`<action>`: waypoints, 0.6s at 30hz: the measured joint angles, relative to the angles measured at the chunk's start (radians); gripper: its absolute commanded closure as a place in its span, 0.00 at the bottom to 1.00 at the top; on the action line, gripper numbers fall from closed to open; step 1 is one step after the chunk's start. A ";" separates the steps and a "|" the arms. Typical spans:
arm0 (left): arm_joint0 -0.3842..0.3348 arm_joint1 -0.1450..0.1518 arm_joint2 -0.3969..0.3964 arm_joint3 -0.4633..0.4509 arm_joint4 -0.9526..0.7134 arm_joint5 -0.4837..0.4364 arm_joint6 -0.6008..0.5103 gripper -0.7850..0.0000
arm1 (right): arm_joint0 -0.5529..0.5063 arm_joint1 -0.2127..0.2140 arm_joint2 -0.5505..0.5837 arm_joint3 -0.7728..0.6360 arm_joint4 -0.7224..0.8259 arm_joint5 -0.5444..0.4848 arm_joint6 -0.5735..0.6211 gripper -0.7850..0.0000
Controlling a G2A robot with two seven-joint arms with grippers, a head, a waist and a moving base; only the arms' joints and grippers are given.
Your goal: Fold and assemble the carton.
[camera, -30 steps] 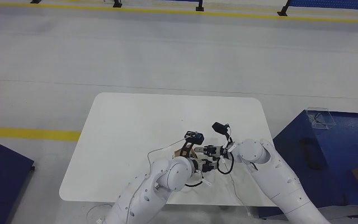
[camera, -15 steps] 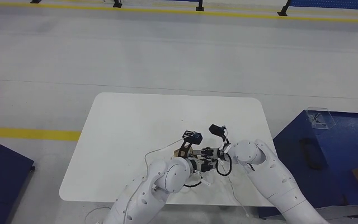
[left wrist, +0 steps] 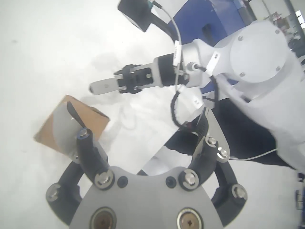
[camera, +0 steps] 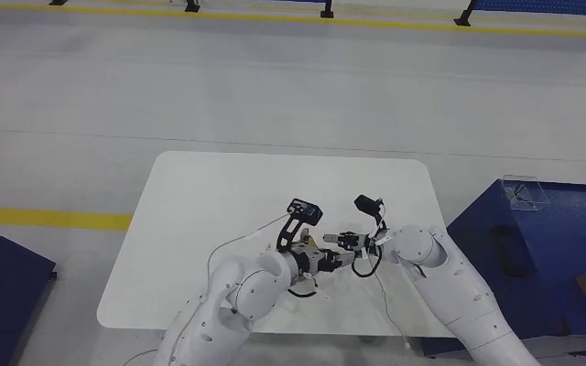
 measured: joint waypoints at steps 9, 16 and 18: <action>0.026 0.034 -0.121 0.087 0.044 -0.267 0.084 0.00 | -0.020 0.006 0.030 -0.023 0.005 0.019 -0.016 0.00; 0.026 0.034 -0.120 0.086 0.044 -0.266 0.083 0.00 | -0.021 0.005 0.029 -0.022 0.005 0.018 -0.016 0.00; 0.031 0.036 -0.120 0.072 0.068 -0.269 0.102 0.00 | -0.027 0.005 0.030 -0.016 0.021 0.013 -0.010 0.00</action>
